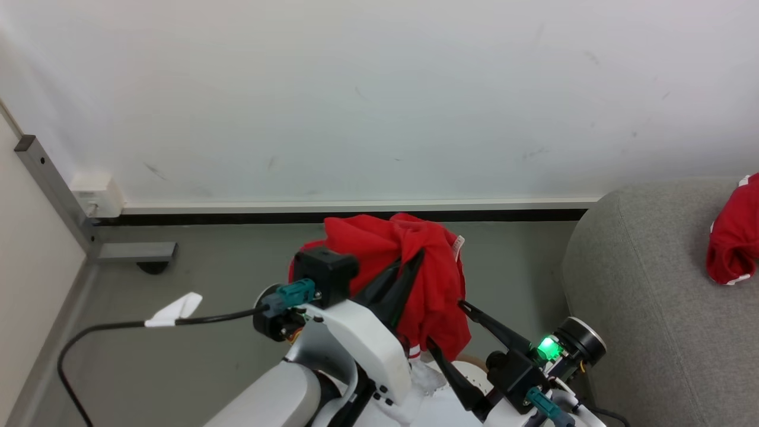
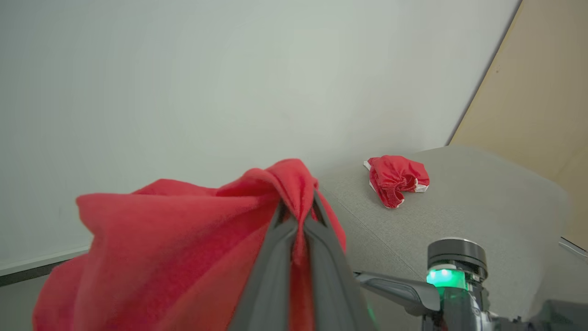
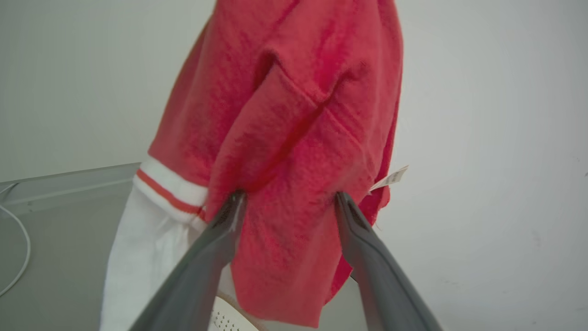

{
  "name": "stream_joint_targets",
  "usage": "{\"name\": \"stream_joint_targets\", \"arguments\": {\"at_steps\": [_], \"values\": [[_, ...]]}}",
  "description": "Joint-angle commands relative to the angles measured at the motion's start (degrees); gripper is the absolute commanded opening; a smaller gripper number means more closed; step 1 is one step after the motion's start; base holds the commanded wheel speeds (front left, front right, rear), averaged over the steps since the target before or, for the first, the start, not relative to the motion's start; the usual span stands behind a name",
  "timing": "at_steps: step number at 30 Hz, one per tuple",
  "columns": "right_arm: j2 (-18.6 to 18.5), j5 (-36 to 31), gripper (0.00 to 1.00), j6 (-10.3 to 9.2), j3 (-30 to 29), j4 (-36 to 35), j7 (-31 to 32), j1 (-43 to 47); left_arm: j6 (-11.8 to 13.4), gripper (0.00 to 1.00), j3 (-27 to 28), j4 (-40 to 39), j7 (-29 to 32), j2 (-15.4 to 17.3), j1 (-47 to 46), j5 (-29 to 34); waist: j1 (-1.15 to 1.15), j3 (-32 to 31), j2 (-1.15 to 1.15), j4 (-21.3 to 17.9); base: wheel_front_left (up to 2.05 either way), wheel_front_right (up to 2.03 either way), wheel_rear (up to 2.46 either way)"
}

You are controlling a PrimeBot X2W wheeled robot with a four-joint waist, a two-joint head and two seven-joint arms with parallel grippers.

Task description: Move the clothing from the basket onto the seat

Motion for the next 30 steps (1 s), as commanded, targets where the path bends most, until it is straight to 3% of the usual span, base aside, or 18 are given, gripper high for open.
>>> {"name": "stream_joint_targets", "arguments": {"at_steps": [1, 6, 8, 9, 10, 19, 20, 22, 24, 25, 26, 27, 30], "values": [[-0.11, 0.4, 1.0, -0.15, 0.13, 0.63, 0.06, -0.89, -0.39, 0.0, -0.11, -0.46, 0.19, -0.32, -0.33, -0.25, 0.0, -0.06, 0.0, -0.03, 0.0, 0.0, 0.0], [-0.12, 3.49, 0.98, -0.15, 0.94, 2.52, 0.06, -1.72, -1.21, 0.0, -1.18, -0.84, 0.82, -0.83, 0.13, -1.02, 0.0, -0.22, 0.0, -0.41, 0.0, 0.0, 0.0], [-0.12, 5.51, 0.44, -0.14, 1.37, 4.0, 0.06, -2.08, -1.16, 0.0, -1.3, -0.91, 0.84, -1.07, 0.25, -1.22, 0.0, -0.21, 0.0, -0.61, 0.0, 0.0, 0.0], [-0.08, 6.4, 0.31, -0.15, 1.81, 4.74, 0.06, -2.41, -1.21, 0.0, -1.33, -0.93, 0.83, -1.11, 0.26, -1.36, 0.0, -0.21, 0.0, -0.7, 0.0, 0.0, 0.0], [-0.08, 7.42, 0.0, -0.15, 2.15, 5.39, 0.06, -2.66, -1.25, 0.0, -1.36, -0.94, 0.83, -1.15, 0.26, -1.5, 0.0, -0.21, 0.0, -0.8, 0.0, 0.0, 0.0], [-0.11, 16.57, 0.0, -0.14, 2.3, 6.3, 0.05, -3.54, -1.07, 0.0, -1.09, 0.22, 0.07, -0.52, 0.47, -1.61, 0.0, 0.18, 0.0, -1.68, 0.0, 0.0, 0.0], [-0.11, 16.86, 0.0, -0.15, 1.54, 5.73, 0.05, -3.48, -1.05, 0.05, -1.13, 0.47, -0.14, -0.49, 0.56, -1.55, 0.0, 0.27, 0.0, -1.74, 0.0, 0.0, 0.0], [-0.11, 17.58, 0.0, -0.15, -0.6, 4.0, 0.04, -2.8, -1.25, 0.34, -1.39, 0.99, -0.34, -0.24, 0.54, -1.01, 0.0, 0.43, 0.0, -1.8, 0.0, 0.0, 0.0], [-0.11, 18.38, 0.0, -0.14, -2.6, 2.25, 0.04, -1.49, -1.3, 0.48, -1.44, 1.74, -0.85, -0.11, 0.69, -0.75, 0.0, 0.63, 0.0, -1.95, 0.0, 0.0, 0.0], [-0.12, 18.97, 0.0, -0.14, -3.7, 1.28, 0.04, -1.03, -1.36, 0.65, -1.53, 2.12, -1.16, -0.04, 0.77, -0.6, 0.0, 0.78, 0.0, -2.09, 0.0, 0.0, 0.0], [-0.12, 19.58, 0.0, -0.15, -4.71, 0.31, 0.04, -0.72, -1.44, 0.89, -1.6, 2.5, -1.46, 0.07, 0.8, -0.4, 0.0, 0.93, 0.0, -2.27, 0.0, 0.0, 0.0], [-0.12, 20.24, 0.0, -0.14, -5.87, -0.67, 0.04, -0.59, -1.56, 1.0, -1.69, 2.91, -1.48, 0.13, 0.91, -0.33, 0.0, 1.08, 0.0, -2.5, 0.0, 0.0, 0.0], [-0.11, 21.04, 0.0, -0.15, -9.05, -3.11, 0.04, -0.13, -1.72, 1.0, -1.94, 4.25, -2.03, -0.05, 1.29, -0.43, 0.0, 1.4, 0.0, -3.36, 0.0, 0.0, 0.0]]}}
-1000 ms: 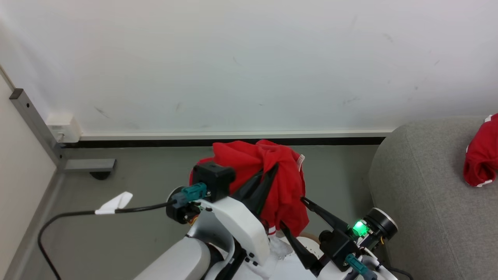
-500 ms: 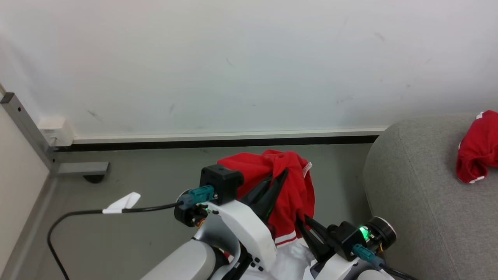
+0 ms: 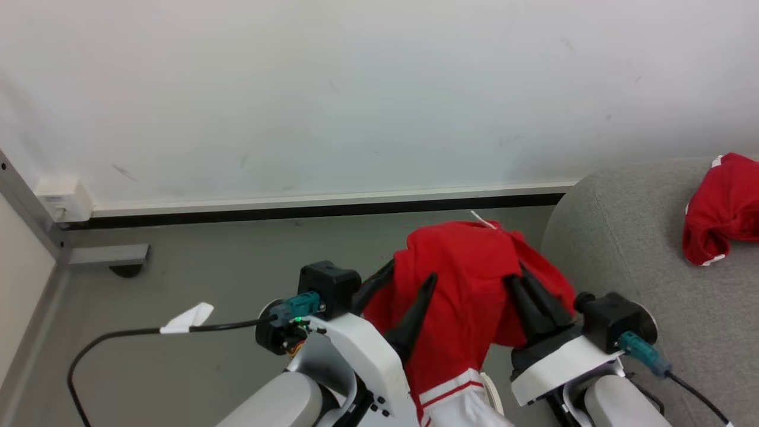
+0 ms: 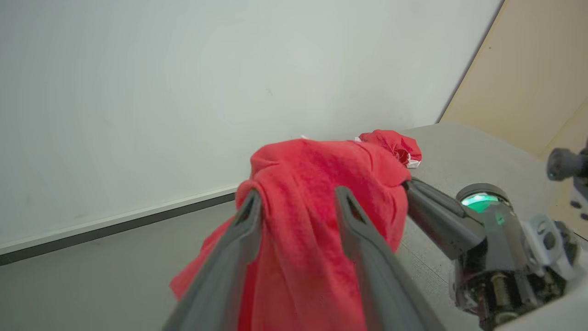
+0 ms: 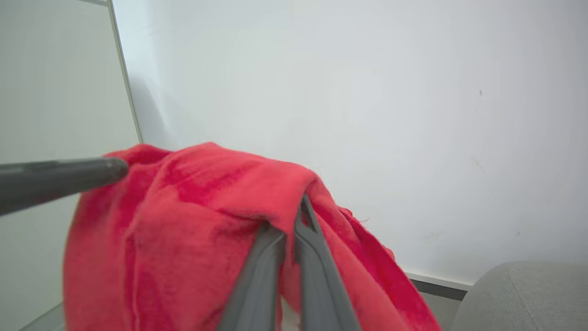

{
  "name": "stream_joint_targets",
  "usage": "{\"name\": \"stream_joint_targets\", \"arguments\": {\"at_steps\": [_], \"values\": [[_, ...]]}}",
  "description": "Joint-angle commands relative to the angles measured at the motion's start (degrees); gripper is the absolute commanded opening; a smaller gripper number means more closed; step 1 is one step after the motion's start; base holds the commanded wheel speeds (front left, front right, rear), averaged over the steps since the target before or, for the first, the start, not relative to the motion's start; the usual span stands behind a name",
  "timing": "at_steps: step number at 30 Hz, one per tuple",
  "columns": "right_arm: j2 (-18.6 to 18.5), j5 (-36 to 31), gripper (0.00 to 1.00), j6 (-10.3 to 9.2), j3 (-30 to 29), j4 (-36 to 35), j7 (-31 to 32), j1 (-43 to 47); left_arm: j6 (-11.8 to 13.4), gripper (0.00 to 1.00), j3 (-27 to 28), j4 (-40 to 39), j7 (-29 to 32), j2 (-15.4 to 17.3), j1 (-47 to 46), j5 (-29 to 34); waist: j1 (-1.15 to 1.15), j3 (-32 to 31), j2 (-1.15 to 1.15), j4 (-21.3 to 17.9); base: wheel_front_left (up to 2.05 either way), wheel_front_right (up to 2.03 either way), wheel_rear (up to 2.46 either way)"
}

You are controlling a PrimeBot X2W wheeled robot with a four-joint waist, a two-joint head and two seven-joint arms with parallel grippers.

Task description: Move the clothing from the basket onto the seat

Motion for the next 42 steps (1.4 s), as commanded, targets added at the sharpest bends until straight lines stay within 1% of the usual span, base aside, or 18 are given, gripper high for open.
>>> {"name": "stream_joint_targets", "arguments": {"at_steps": [1, 7, 15, 16, 17, 25, 30, 32, 36, 40, 42], "values": [[-0.15, 0.53, 0.0, -0.13, -1.69, -1.19, 0.02, 0.83, -0.19, 1.0, -0.04, 0.72, -0.62, 0.03, 0.8, 0.27, 0.0, 0.25, 0.0, -0.74, 0.0, 0.0, 0.0], [-0.39, 0.23, 0.0, -0.13, -7.32, -4.44, 0.02, 1.67, -0.78, 1.0, -0.88, 2.5, -1.42, -0.48, 0.74, 0.48, 0.0, 0.55, 0.0, -2.78, 0.0, 0.0, 0.0], [-2.68, 0.03, 0.0, -0.13, -13.58, -8.38, 0.02, 3.72, -1.29, 1.0, -1.66, 3.68, -2.38, -1.2, 0.62, 0.65, 0.0, 0.83, 0.0, -6.33, 0.0, 0.0, 0.0], [-2.68, 0.03, 0.0, -0.13, -13.58, -8.38, 0.02, 3.72, -1.29, 1.0, -1.66, 3.68, -2.38, -1.2, 0.62, 0.65, 0.0, 0.83, 0.0, -6.33, 0.0, 0.0, 0.0], [-3.15, -0.02, 0.0, -0.13, -14.78, -9.17, 0.01, 4.31, -1.49, 1.0, -1.89, 3.82, -2.54, -1.33, 0.59, 0.71, 0.0, 0.83, 0.0, -7.33, 0.0, 0.0, 0.0], [-4.73, 0.2, 0.0, -0.13, -18.08, -11.58, 0.02, 5.83, -1.71, 1.0, -2.65, 3.56, -3.18, -1.94, 0.37, 0.77, 0.0, 1.33, 0.0, -10.86, 0.0, 0.0, 0.0], [-4.65, 1.2, 0.0, -0.13, -18.98, -11.92, 0.02, 5.83, -1.68, 1.0, -3.02, 3.06, -2.86, -1.99, -0.03, 1.02, 0.0, 2.27, 0.0, -12.04, 0.0, 0.0, 0.0], [-4.76, 1.66, 0.0, -0.13, -19.57, -11.66, 0.02, 4.84, -1.63, 1.0, -3.18, 2.61, -2.66, -1.95, -0.63, 1.29, 0.0, 3.49, 0.0, -12.4, 0.0, 0.0, 0.0], [-4.78, 2.37, 0.0, -0.13, -21.31, -10.73, 0.44, 0.12, -1.64, 1.0, -3.21, 1.27, -1.68, -1.07, -2.9, 2.5, 0.0, 8.56, 0.0, -12.58, 0.0, 0.0, 0.0], [-4.83, 1.66, 0.0, -0.13, -25.25, -9.08, 0.97, -8.86, -2.13, 1.0, -3.07, -0.66, 0.14, 0.59, -6.42, 3.83, 0.0, 16.08, 0.0, -11.79, 0.0, 0.0, 0.0], [-5.9, 1.5, 0.0, -0.13, -28.5, -7.81, 1.71, -14.01, -2.42, 1.0, -2.88, -1.72, 0.79, 1.39, -8.34, 4.83, 0.0, 19.77, 0.0, -10.78, 0.0, 0.0, 0.0]]}}
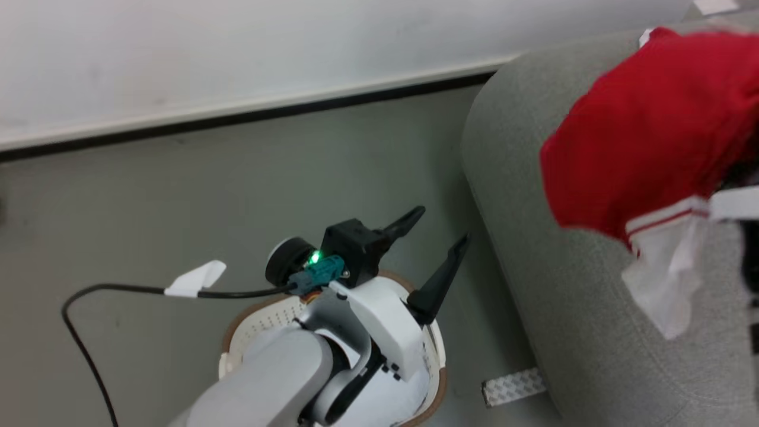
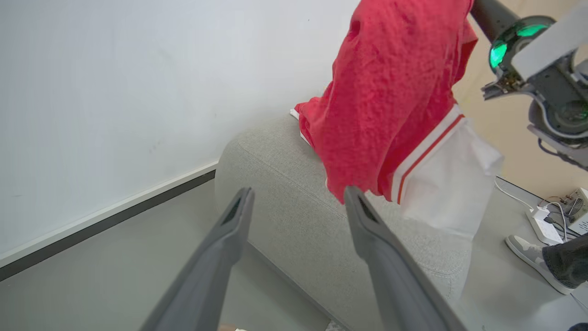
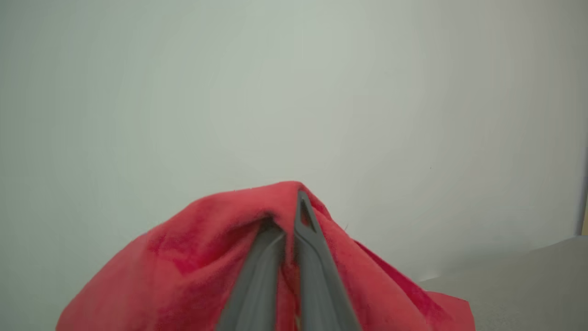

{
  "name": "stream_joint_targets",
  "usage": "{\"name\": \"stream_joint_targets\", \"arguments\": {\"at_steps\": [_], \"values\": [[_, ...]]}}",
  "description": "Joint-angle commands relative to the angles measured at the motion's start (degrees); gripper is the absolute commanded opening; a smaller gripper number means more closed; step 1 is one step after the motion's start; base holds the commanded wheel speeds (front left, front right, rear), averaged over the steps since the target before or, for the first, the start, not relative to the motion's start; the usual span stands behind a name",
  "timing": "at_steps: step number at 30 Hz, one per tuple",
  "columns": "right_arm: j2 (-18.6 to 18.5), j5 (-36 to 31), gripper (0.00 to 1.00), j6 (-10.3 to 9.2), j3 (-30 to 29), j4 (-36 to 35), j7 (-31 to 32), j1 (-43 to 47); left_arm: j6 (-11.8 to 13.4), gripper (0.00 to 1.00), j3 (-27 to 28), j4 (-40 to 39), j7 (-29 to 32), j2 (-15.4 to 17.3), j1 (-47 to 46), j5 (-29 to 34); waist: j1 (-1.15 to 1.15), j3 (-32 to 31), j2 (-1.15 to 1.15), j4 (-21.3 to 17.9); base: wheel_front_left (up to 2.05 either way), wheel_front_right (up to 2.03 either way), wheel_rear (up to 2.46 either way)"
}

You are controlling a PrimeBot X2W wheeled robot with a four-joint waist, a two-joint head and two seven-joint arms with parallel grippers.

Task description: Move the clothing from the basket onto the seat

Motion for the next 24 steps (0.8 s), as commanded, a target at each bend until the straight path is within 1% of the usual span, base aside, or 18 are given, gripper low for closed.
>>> {"name": "stream_joint_targets", "arguments": {"at_steps": [1, 4, 7, 12, 15, 20, 21, 22, 23, 24], "values": [[-1.67, -0.56, 0.0, -0.14, -2.35, 0.79, 0.36, -3.28, -0.28, 1.0, 0.54, -0.65, 0.21, 0.77, -1.47, 0.89, 0.0, 7.71, 0.0, 1.94, 0.0, 0.0, 0.0], [-4.29, -1.93, 0.0, -0.14, -9.27, 3.89, 2.34, -12.18, -0.51, 1.0, 1.16, -2.41, 1.05, 1.69, -4.36, 2.12, 0.0, 12.93, 0.0, 3.73, 0.0, 0.0, 0.0], [-8.32, -5.57, 0.0, -0.14, -16.23, 7.77, 4.29, -21.65, -0.7, 1.0, 1.98, -4.26, 2.0, 2.66, -7.2, 2.62, 0.0, 17.92, 0.0, 5.32, 0.0, 0.0, 0.0], [-12.56, -15.56, 0.0, -0.14, -27.17, 14.87, 5.14, -32.73, -0.75, 1.0, 2.97, -7.1, 2.8, 3.74, -10.0, 3.49, 0.0, 24.04, 0.0, 7.62, 0.0, 0.0, 0.0], [-12.65, -22.51, 0.0, -0.14, -33.9, 20.16, 4.26, -34.71, -0.77, 1.0, 3.4, -7.72, 2.33, 4.13, -10.49, 3.64, 0.0, 26.11, 0.0, 8.84, 0.0, 0.0, 0.0], [-10.4, -33.04, 0.0, -0.14, -44.19, 27.41, 1.4, -31.67, -0.71, 1.0, 3.46, -6.94, 1.09, 3.64, -10.19, 3.39, 0.0, 26.99, 0.0, 10.05, 0.0, 0.0, 0.0], [-9.78, -34.74, 0.35, -0.15, -45.92, 28.26, 0.74, -30.95, -0.72, 1.0, 3.41, -6.74, 0.76, 3.45, -10.11, 3.3, 0.0, 26.89, 0.0, 10.19, 0.0, 0.0, 0.0], [-9.05, -36.41, 0.87, -0.15, -47.58, 29.05, 0.1, -30.3, -0.65, 1.0, 3.49, -6.44, 0.47, 3.28, -10.02, 3.18, 0.0, 26.67, 0.0, 10.3, 0.0, 0.0, 0.0], [-8.17, -37.56, 1.0, -0.14, -48.85, 29.86, -0.38, -29.88, -0.5, 1.0, 3.64, -6.1, 0.08, 3.24, -9.84, 3.04, 0.0, 26.29, 0.0, 10.31, 0.0, 0.0, 0.0], [-7.47, -39.05, 1.0, -0.15, -49.57, 30.34, -0.84, -29.3, -0.43, 1.0, 3.81, -5.8, -0.24, 3.23, -9.59, 2.89, 0.0, 25.85, 0.0, 10.23, 0.0, 0.0, 0.0]]}}
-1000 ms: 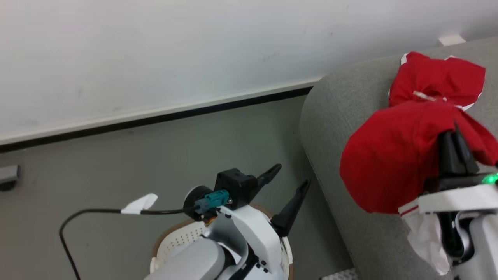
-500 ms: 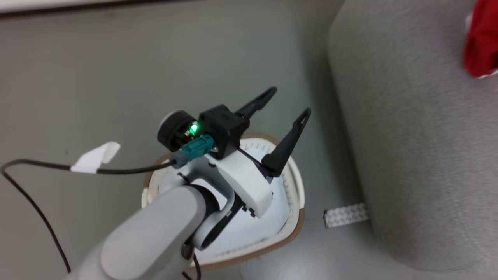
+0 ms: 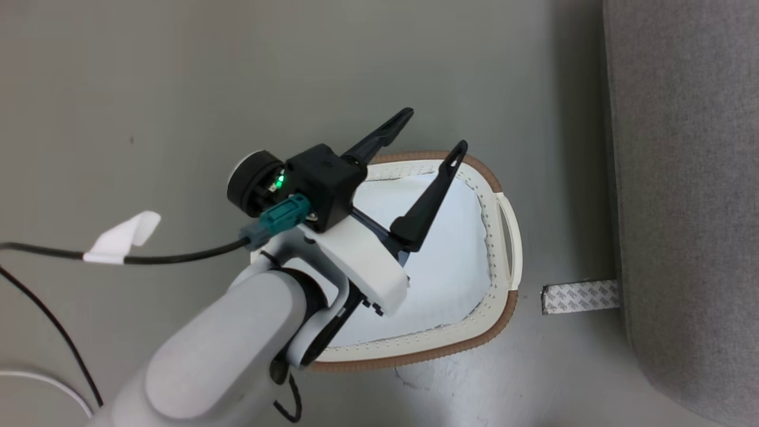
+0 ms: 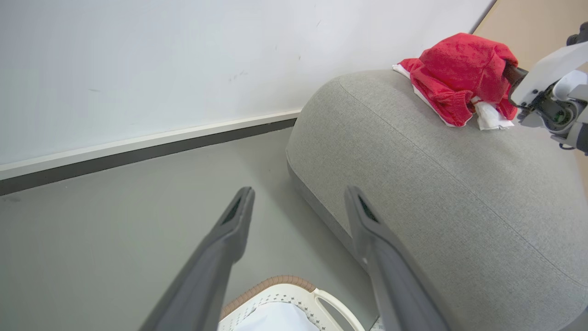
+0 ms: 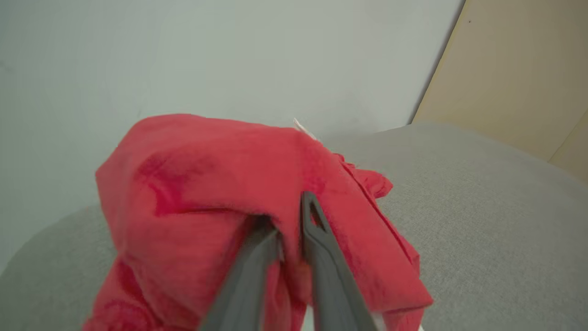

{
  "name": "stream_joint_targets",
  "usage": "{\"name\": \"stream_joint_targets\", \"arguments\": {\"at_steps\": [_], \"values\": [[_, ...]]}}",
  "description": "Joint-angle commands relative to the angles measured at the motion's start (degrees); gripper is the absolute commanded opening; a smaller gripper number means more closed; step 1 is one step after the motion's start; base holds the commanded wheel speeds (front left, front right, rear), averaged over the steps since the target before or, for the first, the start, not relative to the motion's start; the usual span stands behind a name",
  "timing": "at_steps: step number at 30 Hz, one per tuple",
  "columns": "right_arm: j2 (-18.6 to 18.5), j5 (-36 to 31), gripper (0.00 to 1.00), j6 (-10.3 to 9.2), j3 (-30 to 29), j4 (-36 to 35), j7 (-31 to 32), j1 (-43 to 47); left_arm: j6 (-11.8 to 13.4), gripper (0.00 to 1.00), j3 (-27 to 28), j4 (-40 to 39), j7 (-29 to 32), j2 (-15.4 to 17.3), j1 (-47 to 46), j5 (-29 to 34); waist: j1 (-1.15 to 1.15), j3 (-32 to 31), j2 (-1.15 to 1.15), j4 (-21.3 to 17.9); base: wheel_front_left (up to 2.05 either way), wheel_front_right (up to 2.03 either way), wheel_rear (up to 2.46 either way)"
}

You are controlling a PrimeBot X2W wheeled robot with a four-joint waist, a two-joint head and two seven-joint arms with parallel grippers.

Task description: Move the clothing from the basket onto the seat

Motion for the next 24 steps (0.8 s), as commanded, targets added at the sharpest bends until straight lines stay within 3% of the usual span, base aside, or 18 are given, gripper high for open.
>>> {"name": "stream_joint_targets", "arguments": {"at_steps": [1, 4, 12, 19, 24], "values": [[0.52, -1.42, 1.0, -0.14, -0.09, 0.42, -0.82, 0.71, 0.18, 1.0, 0.51, 0.51, -0.95, -0.03, 0.55, -0.42, -0.02, -1.09, 0.0, -0.15, 0.0, 0.0, 0.0], [3.21, -2.46, 1.0, -0.14, 1.8, -0.15, -1.38, 3.19, 0.45, 1.0, 1.41, 1.39, -2.51, 0.19, 2.14, -1.64, -0.02, -3.53, 0.0, -0.86, 0.0, 0.0, 0.0], [10.95, 5.3, 1.0, -0.14, 19.32, -20.64, -1.33, 21.29, 2.77, 1.0, 5.38, 5.65, -9.34, 3.5, 10.28, -3.77, -0.02, -14.48, 0.0, -2.98, 0.0, 0.0, 0.0], [12.33, 11.91, 1.0, -0.14, 31.37, -31.38, -1.33, 39.09, 5.49, 1.0, 8.89, 11.16, -17.06, 4.57, 19.78, -6.07, -0.02, -25.22, 0.0, -1.51, 0.0, 0.0, 0.0], [12.15, 15.1, 1.0, -0.14, 37.66, -35.62, -1.33, 49.81, 5.07, 1.0, 11.41, 15.8, -19.66, 3.46, 26.97, -7.89, -0.02, -32.0, 0.0, 0.58, 0.0, 0.0, 0.0]]}}
